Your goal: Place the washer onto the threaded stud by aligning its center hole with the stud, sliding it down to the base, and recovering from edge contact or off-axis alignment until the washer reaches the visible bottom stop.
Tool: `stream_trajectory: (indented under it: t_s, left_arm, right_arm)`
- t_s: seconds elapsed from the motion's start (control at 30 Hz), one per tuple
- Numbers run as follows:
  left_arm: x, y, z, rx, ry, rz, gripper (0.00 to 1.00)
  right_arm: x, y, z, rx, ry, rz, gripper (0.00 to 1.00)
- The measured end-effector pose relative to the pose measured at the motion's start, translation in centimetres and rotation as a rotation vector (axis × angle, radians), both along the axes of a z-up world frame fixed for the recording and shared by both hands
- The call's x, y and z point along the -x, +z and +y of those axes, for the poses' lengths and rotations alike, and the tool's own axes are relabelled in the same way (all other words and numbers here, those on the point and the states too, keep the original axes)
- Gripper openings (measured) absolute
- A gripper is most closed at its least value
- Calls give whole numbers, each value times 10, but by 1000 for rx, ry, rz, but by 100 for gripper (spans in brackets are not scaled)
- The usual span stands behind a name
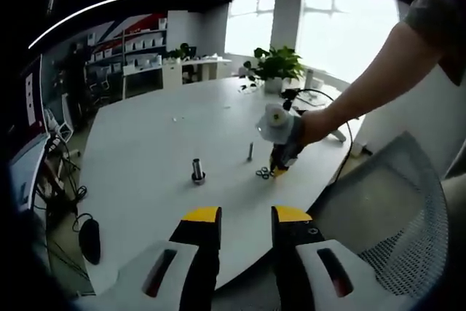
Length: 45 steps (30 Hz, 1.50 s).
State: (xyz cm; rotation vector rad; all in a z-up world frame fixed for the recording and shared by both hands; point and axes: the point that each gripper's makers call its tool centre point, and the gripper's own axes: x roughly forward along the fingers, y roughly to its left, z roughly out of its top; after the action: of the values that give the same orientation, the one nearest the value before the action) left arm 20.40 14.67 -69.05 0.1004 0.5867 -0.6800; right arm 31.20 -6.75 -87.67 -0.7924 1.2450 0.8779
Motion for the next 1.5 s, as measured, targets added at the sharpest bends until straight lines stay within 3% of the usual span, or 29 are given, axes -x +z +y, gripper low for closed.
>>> stream_trajectory:
  t_s: [0.57,0.87,1.5]
  left_arm:
    - [-1,3,2,2,9,-17,25]
    - [-2,6,2,21,12,-24,25]
    - [-2,7,1,20,7,-31,25]
  right_arm:
    - [-1,10,-1,-24,15,-12,13]
    - [-11,24,-4,-39,-17,-17,13]
    - [-42,58,0,-55,-7,-107,13]
